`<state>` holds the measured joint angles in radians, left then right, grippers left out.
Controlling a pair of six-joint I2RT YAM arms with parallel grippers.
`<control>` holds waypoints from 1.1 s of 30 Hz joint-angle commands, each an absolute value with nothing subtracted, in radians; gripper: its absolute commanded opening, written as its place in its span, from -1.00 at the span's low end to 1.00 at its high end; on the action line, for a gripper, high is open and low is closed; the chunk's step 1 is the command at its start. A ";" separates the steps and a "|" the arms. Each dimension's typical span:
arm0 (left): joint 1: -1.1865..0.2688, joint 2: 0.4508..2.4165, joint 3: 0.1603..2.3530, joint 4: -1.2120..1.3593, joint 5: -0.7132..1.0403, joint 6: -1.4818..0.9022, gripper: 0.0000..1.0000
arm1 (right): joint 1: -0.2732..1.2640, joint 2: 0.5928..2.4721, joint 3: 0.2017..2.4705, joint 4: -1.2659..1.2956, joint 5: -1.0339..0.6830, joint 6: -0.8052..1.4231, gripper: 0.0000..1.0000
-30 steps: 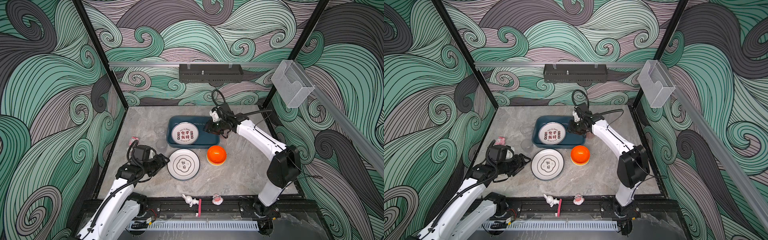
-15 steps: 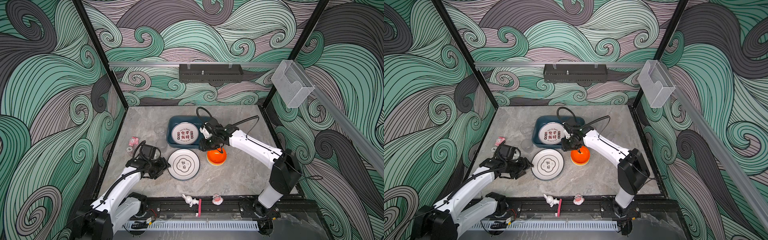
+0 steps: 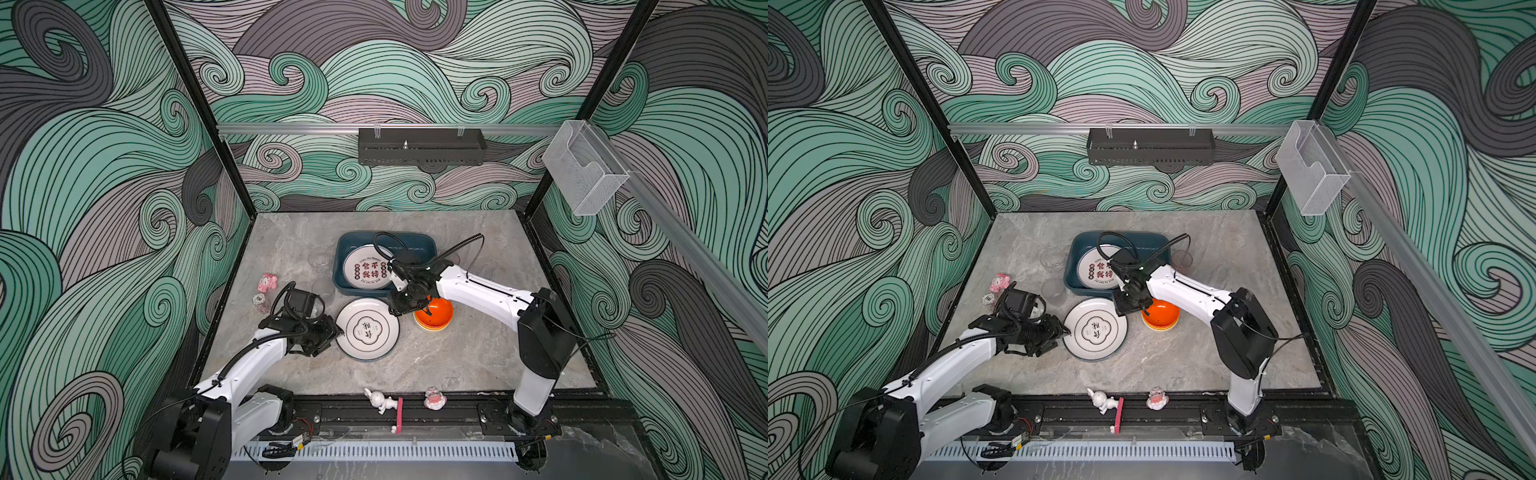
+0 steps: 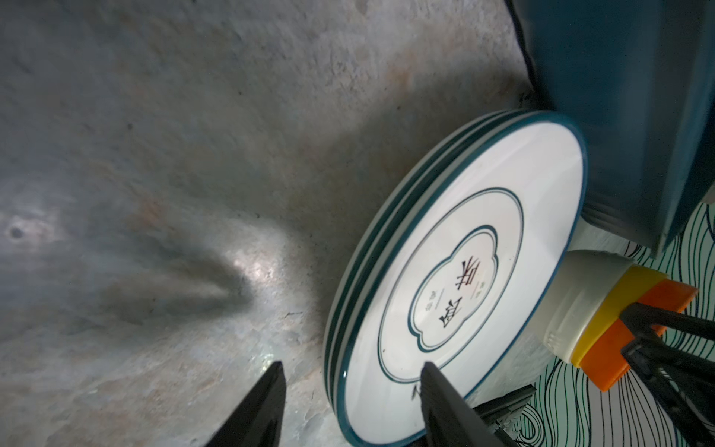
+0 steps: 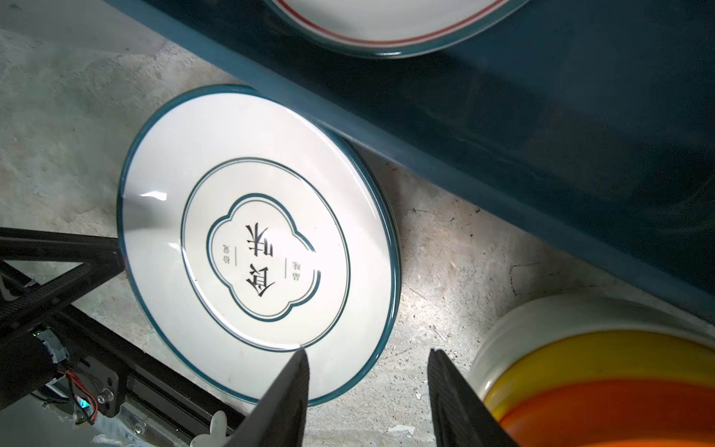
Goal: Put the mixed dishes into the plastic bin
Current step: 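Move the right gripper back to the green-rimmed white plate stack, then pinch the green-rimmed plate rim with the right gripper while left gripper holds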
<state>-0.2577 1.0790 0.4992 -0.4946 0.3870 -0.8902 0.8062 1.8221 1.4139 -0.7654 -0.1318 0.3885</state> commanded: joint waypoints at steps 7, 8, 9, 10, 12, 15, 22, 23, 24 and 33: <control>-0.267 1.116 0.488 -0.448 0.404 -0.891 0.09 | 0.824 1.897 1.468 -0.783 -0.099 0.371 0.02; -0.268 1.118 0.486 -0.446 0.405 -0.891 0.08 | 0.824 1.904 1.471 -0.783 -0.098 0.371 0.02; -0.267 1.118 0.485 -0.444 0.405 -0.891 0.06 | 0.825 1.911 1.474 -0.782 -0.097 0.371 0.03; -0.267 1.119 0.483 -0.443 0.406 -0.891 0.06 | 0.825 1.917 1.478 -0.783 -0.098 0.371 0.04; -0.267 1.121 0.480 -0.442 0.405 -0.891 0.06 | 0.828 1.931 1.484 -0.785 -0.097 0.370 0.05; -0.268 1.121 0.479 -0.441 0.406 -0.891 0.04 | 0.830 1.945 1.491 -0.785 -0.097 0.369 0.05; -0.267 1.135 0.474 -0.429 0.410 -0.894 -0.01 | 0.836 1.964 1.499 -0.786 -0.103 0.370 0.03; -0.268 1.138 0.472 -0.424 0.412 -0.895 -0.02 | 0.836 1.968 1.500 -0.787 -0.103 0.370 0.02; -0.269 1.140 0.471 -0.423 0.412 -0.896 -0.03 | 0.836 1.969 1.500 -0.787 -0.106 0.369 0.02; -0.269 1.144 0.471 -0.418 0.414 -0.897 -0.06 | 0.841 1.983 1.509 -0.787 -0.113 0.368 0.03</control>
